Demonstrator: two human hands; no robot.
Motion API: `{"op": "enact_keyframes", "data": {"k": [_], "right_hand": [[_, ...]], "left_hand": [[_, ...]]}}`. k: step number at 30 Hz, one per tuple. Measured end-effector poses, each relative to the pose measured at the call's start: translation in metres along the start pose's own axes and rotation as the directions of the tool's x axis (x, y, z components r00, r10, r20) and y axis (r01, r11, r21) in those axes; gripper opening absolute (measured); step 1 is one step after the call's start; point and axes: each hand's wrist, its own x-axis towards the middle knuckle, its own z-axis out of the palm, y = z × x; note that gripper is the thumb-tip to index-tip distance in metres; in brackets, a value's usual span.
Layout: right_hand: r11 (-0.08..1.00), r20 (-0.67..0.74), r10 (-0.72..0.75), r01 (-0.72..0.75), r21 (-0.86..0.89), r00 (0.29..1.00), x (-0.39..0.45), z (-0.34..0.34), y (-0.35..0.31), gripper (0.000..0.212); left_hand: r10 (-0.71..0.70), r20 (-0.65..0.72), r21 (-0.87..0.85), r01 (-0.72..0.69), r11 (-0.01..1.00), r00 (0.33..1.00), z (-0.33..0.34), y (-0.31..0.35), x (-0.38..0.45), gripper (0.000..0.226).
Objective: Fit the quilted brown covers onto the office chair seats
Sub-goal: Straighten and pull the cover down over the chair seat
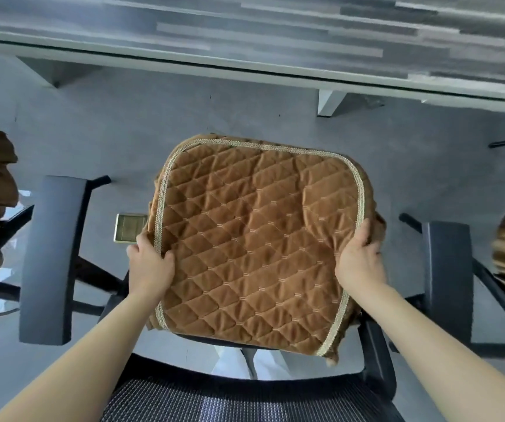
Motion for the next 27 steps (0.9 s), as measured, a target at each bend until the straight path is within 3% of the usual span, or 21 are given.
{"op": "enact_keyframes", "data": {"k": [7,12,18,24,27], "right_hand": [[0.997,0.047,0.003,-0.007,0.079,0.999,-0.023,0.027,0.022,0.098],[0.989,-0.021,-0.065,0.067,0.132,0.998,-0.011,0.025,0.020,0.097],[0.990,-0.006,-0.095,0.096,0.101,0.995,-0.002,0.024,0.025,0.091],[0.987,0.042,-0.034,0.028,0.156,0.999,-0.018,0.041,0.030,0.098],[0.986,0.084,-0.035,0.020,0.167,0.996,-0.026,0.052,0.032,0.103]], "left_hand": [[-0.061,0.003,0.121,0.060,0.991,0.998,0.025,-0.017,-0.021,0.045],[-0.132,0.053,0.082,0.127,0.989,0.990,0.037,-0.036,-0.034,0.047],[-0.156,0.047,0.078,0.152,0.985,0.987,0.040,-0.038,-0.035,0.054],[-0.092,-0.050,0.037,0.093,0.995,0.995,0.029,-0.030,-0.025,0.047],[-0.135,0.011,0.080,0.134,0.988,0.991,0.028,-0.028,-0.025,0.049]]}}
